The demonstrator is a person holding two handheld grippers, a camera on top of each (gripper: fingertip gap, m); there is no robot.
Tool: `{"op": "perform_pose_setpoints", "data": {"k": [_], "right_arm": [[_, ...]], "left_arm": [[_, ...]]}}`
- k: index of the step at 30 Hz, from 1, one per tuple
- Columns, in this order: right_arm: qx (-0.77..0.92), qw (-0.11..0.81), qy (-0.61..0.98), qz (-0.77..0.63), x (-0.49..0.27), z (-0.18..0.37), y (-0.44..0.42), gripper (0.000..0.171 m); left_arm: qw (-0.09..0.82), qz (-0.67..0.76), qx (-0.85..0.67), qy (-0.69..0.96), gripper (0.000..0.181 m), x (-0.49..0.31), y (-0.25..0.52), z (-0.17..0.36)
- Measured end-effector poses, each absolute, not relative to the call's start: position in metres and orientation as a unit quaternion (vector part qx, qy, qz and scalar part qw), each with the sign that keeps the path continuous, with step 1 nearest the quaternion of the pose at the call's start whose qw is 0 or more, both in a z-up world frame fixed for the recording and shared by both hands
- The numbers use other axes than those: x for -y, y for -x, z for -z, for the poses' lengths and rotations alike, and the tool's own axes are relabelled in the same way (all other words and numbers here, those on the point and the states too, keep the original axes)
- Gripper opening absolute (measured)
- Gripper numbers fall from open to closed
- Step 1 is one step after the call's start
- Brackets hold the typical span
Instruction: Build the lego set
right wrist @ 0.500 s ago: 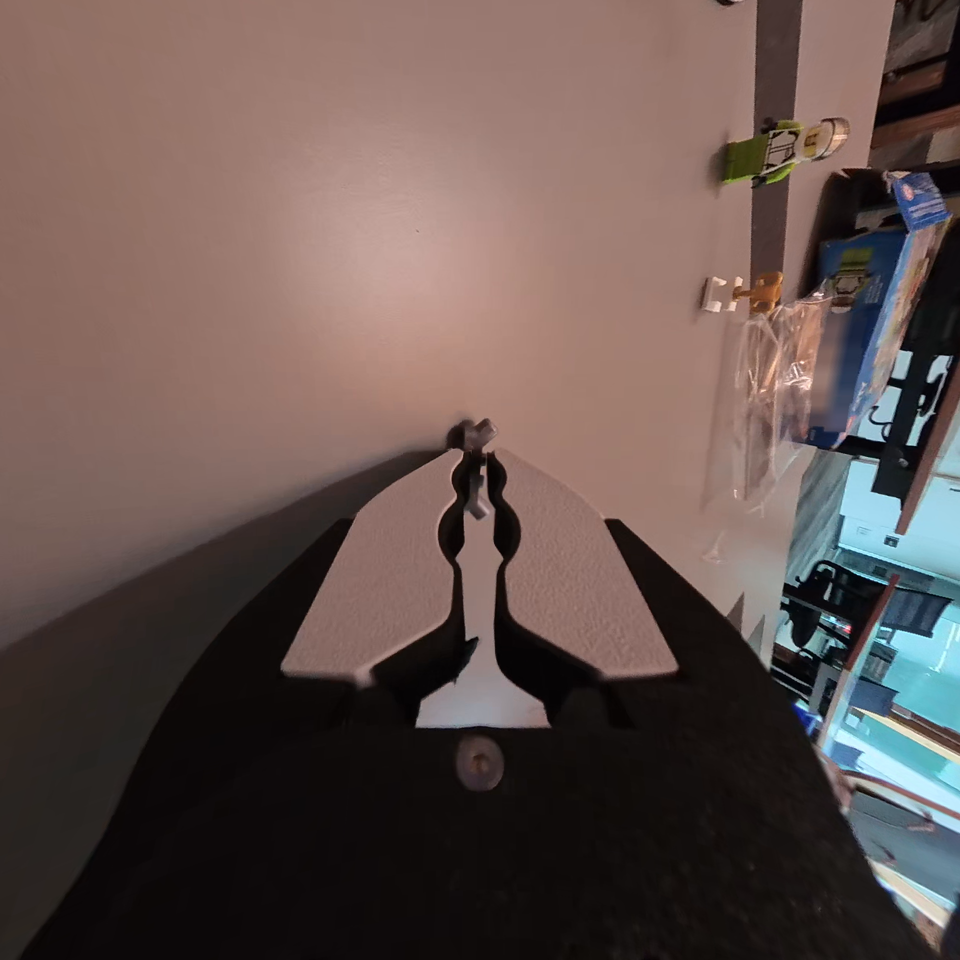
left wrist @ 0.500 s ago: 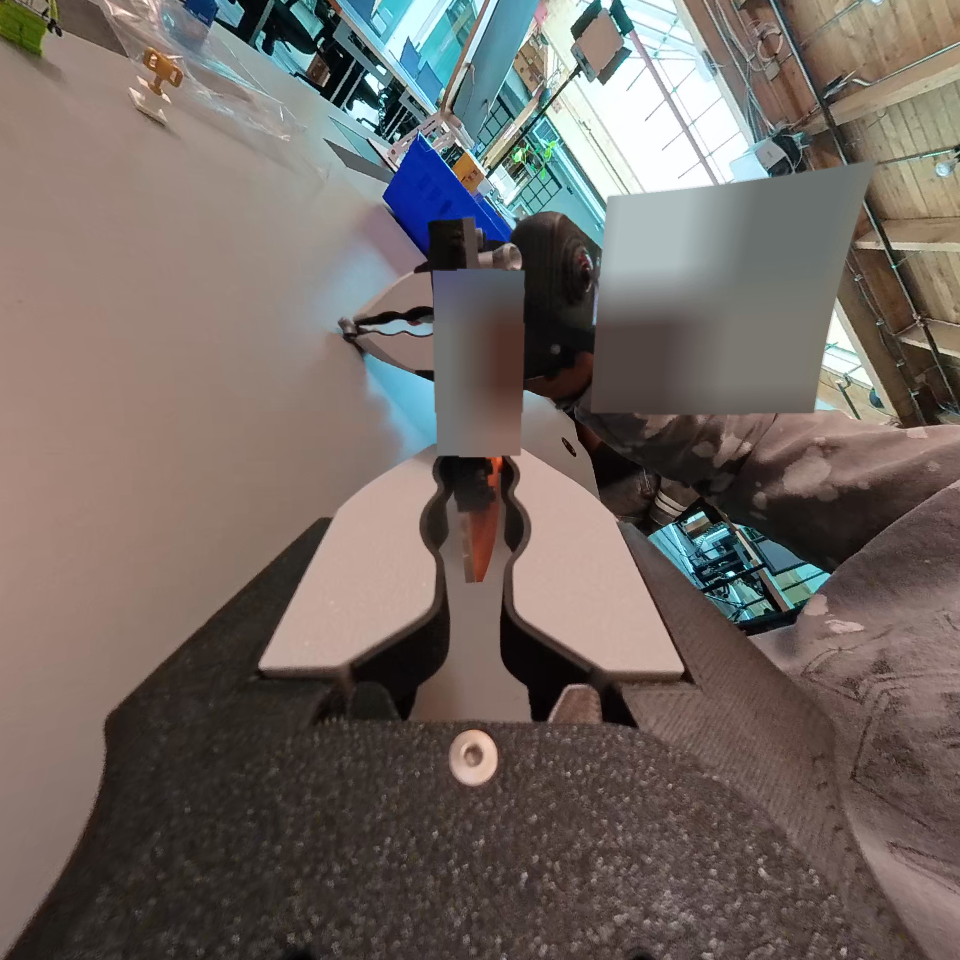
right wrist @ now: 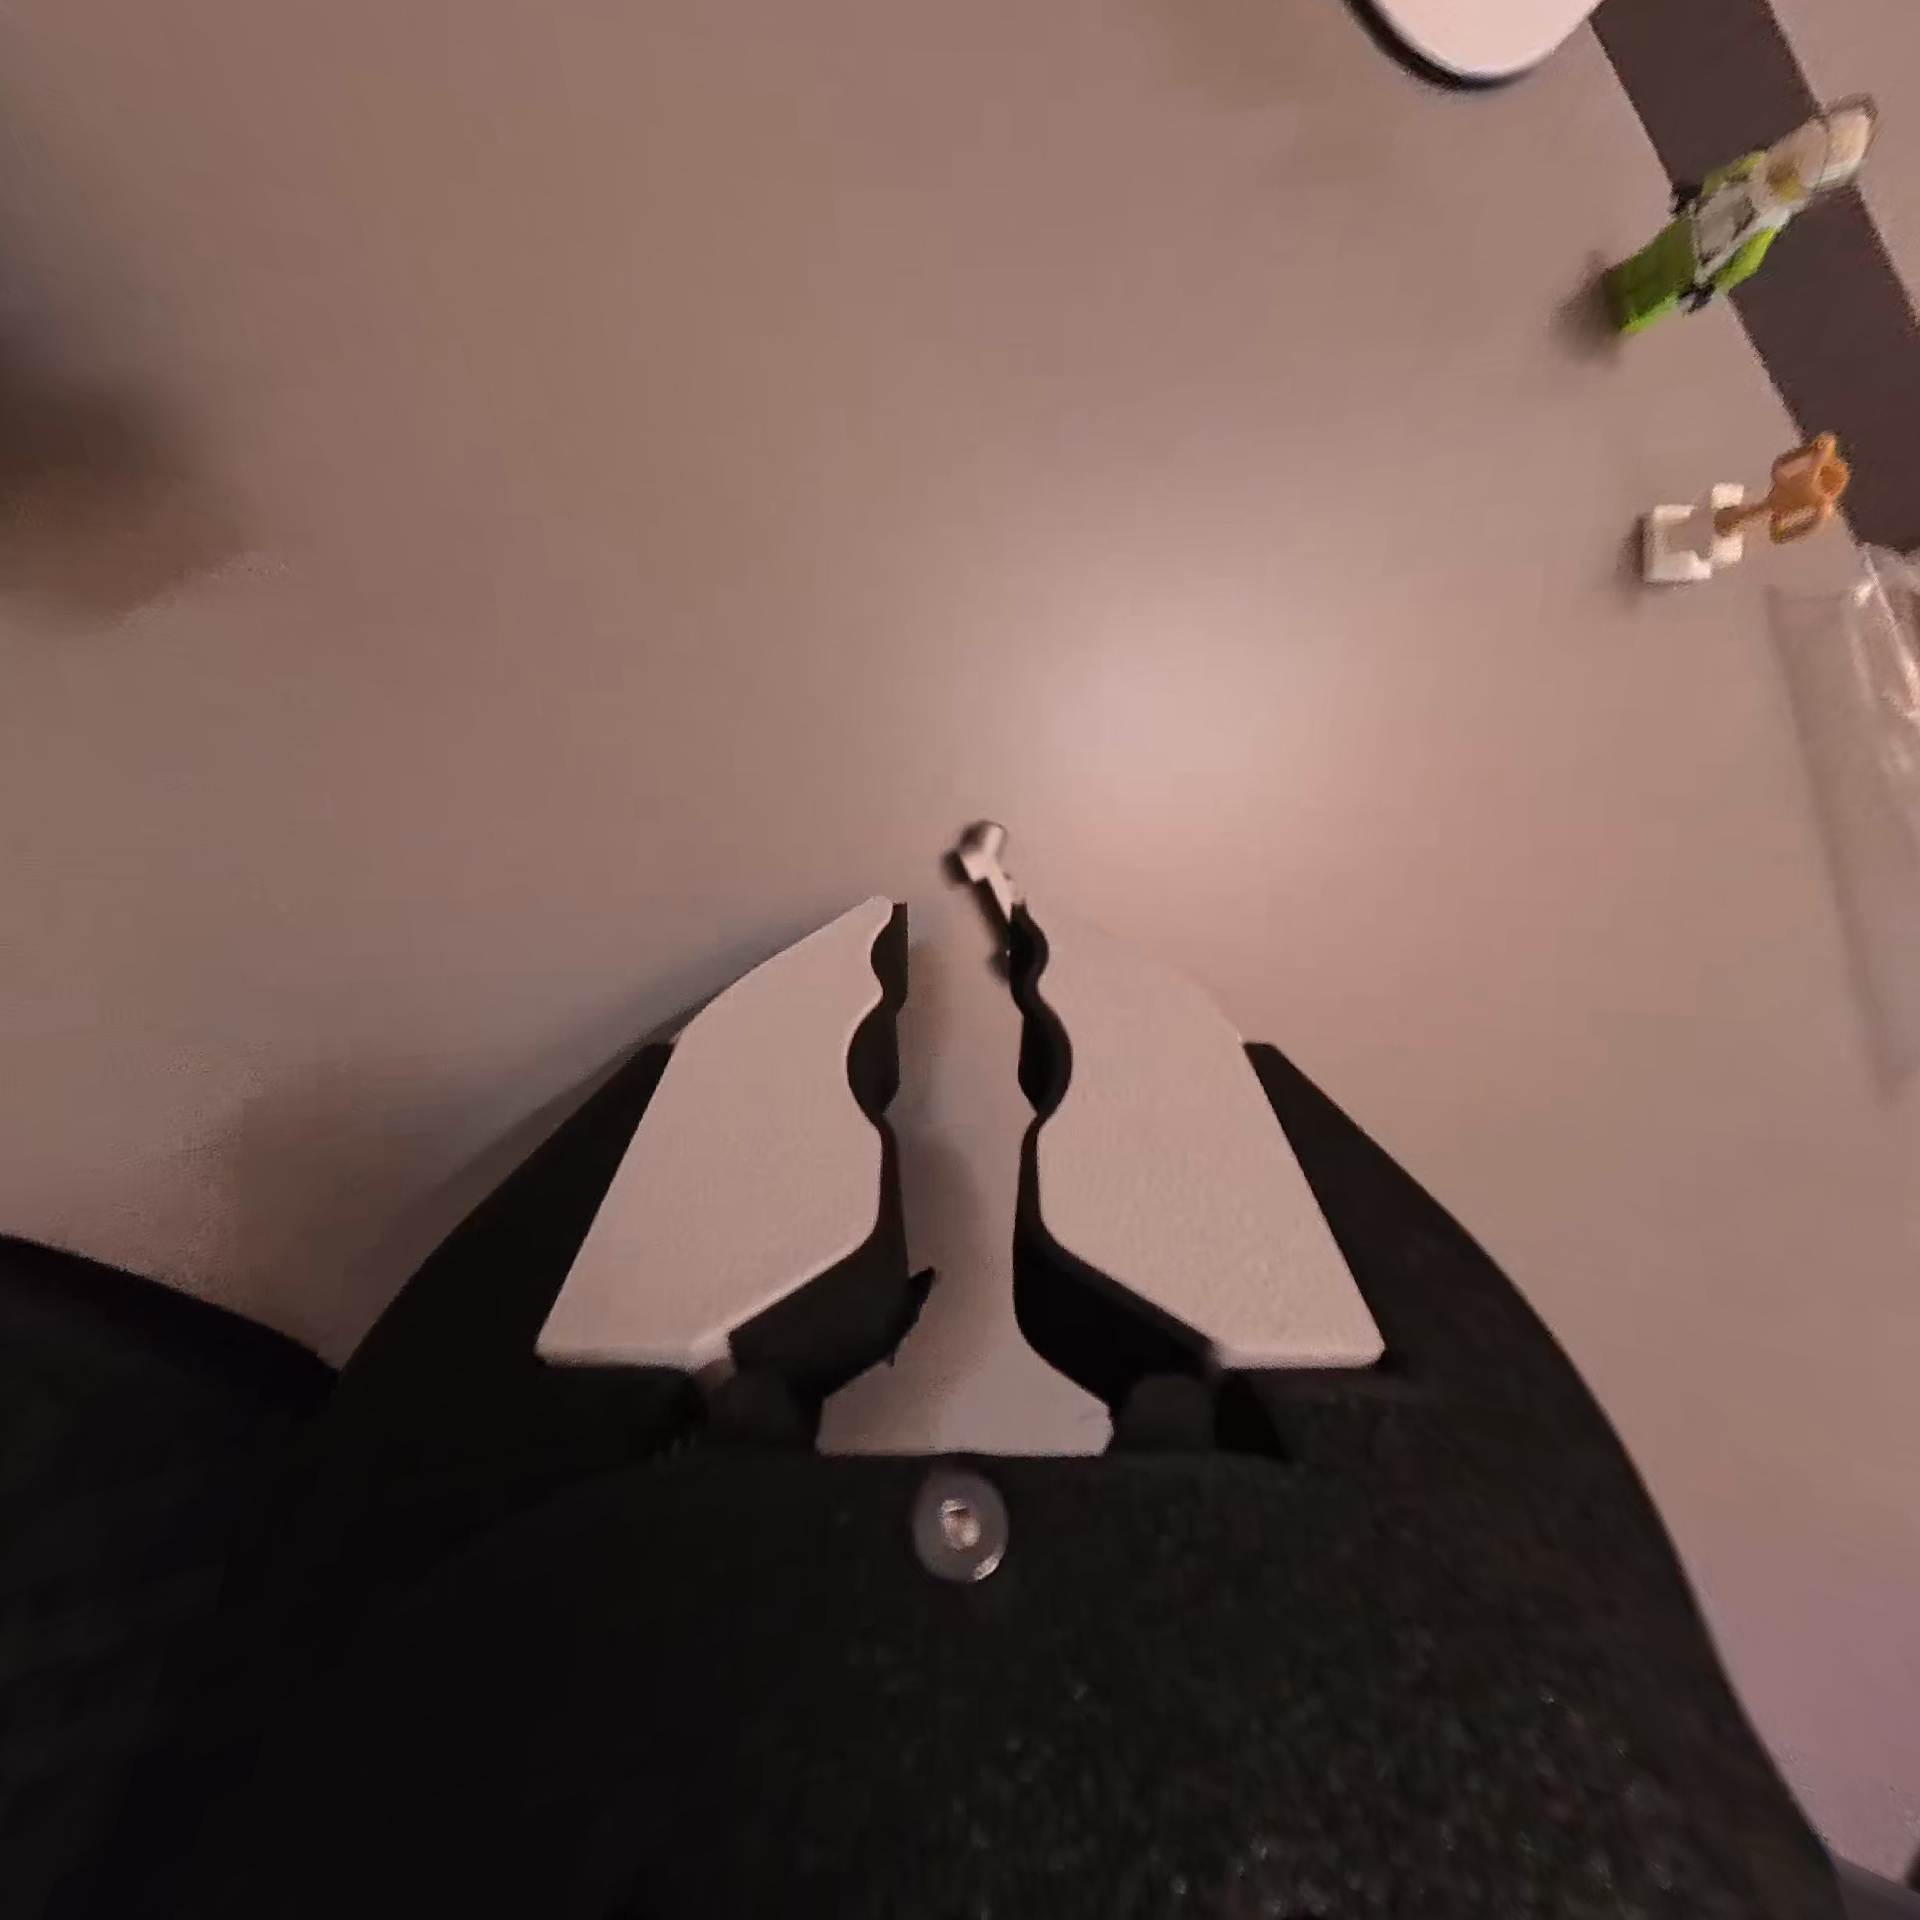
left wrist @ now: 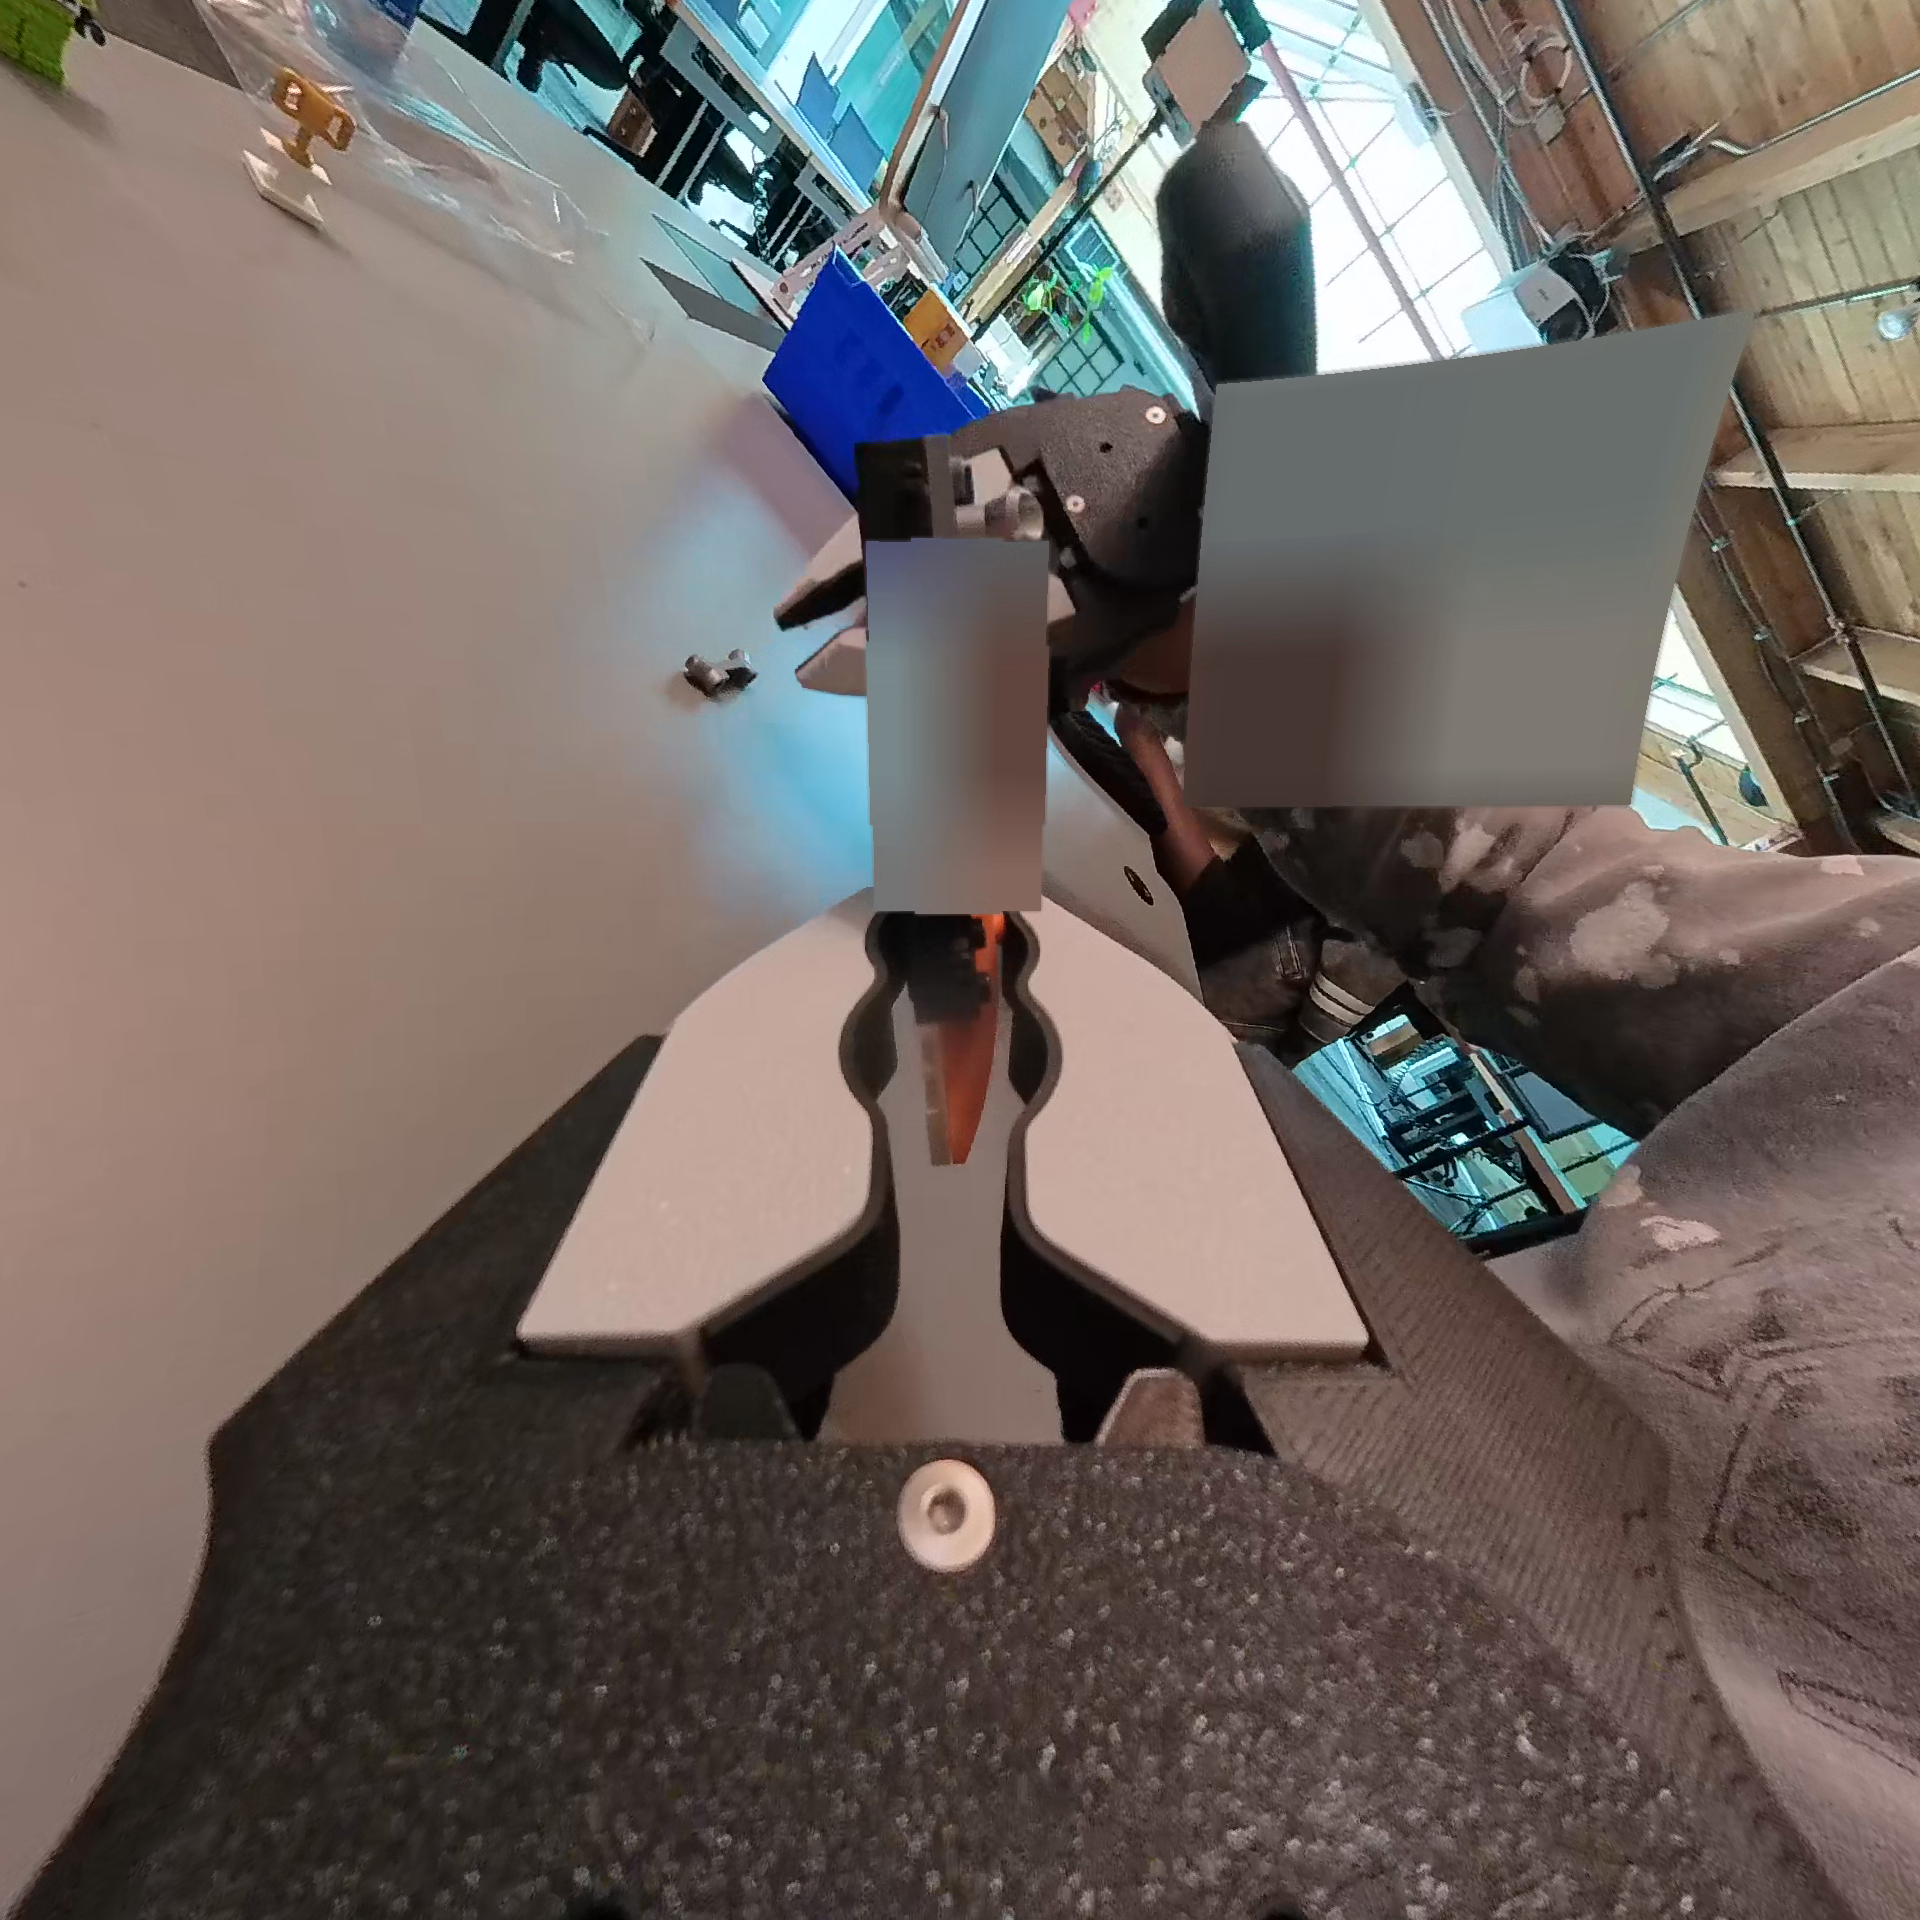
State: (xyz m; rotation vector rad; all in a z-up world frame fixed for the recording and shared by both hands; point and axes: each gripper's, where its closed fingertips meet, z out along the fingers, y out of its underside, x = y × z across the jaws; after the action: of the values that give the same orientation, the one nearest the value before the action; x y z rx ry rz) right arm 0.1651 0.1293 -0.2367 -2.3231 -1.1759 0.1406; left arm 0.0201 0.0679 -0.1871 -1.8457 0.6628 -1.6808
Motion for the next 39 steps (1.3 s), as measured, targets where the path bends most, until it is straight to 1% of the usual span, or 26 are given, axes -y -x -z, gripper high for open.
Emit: {"op": "perform_pose_setpoints", "data": {"k": [4,12,16,23,25,26,28,30,32,34,36,39], "right_arm": [[0.404,0.253,0.872,-0.108,-0.135,0.239,-0.172,0.015],[0.516,0.215,0.825,-0.085,-0.140,0.251,-0.176,0.014],[0.540,0.201,0.811,-0.102,-0.143,0.249,-0.172,0.013],[0.583,0.116,0.794,-0.131,-0.138,0.259,-0.169,0.013],[0.586,0.103,0.793,-0.133,-0.138,0.260,-0.169,0.004],[0.587,0.104,0.792,-0.130,-0.138,0.261,-0.168,0.003],[0.591,0.121,0.789,-0.112,-0.141,0.260,-0.166,0.003],[0.591,0.161,0.787,-0.078,-0.149,0.255,-0.163,0.003],[0.589,0.223,0.777,0.006,-0.165,0.250,-0.166,0.003],[0.586,0.278,0.751,0.123,-0.183,0.244,-0.175,0.003],[0.587,0.304,0.721,0.208,-0.189,0.242,-0.181,0.003],[0.576,0.319,0.713,0.241,-0.186,0.248,-0.181,0.003]], "left_arm": [[0.275,0.625,-0.246,0.688,0.017,-0.068,-0.020,0.188],[0.274,0.625,-0.242,0.690,0.017,-0.070,-0.019,0.189],[0.270,0.628,-0.240,0.690,0.017,-0.071,-0.019,0.190],[0.267,0.631,-0.237,0.689,0.017,-0.071,-0.018,0.190],[0.267,0.631,-0.236,0.689,0.017,-0.071,-0.018,0.190],[0.267,0.631,-0.236,0.689,0.017,-0.071,-0.018,0.190],[0.267,0.632,-0.236,0.689,0.017,-0.072,-0.018,0.189],[0.266,0.633,-0.235,0.688,0.017,-0.072,-0.018,0.189],[0.265,0.633,-0.236,0.688,0.017,-0.071,-0.018,0.189],[0.265,0.633,-0.238,0.688,0.017,-0.071,-0.019,0.189],[0.265,0.632,-0.240,0.688,0.017,-0.070,-0.019,0.189],[0.267,0.629,-0.243,0.689,0.017,-0.069,-0.019,0.190]]}}
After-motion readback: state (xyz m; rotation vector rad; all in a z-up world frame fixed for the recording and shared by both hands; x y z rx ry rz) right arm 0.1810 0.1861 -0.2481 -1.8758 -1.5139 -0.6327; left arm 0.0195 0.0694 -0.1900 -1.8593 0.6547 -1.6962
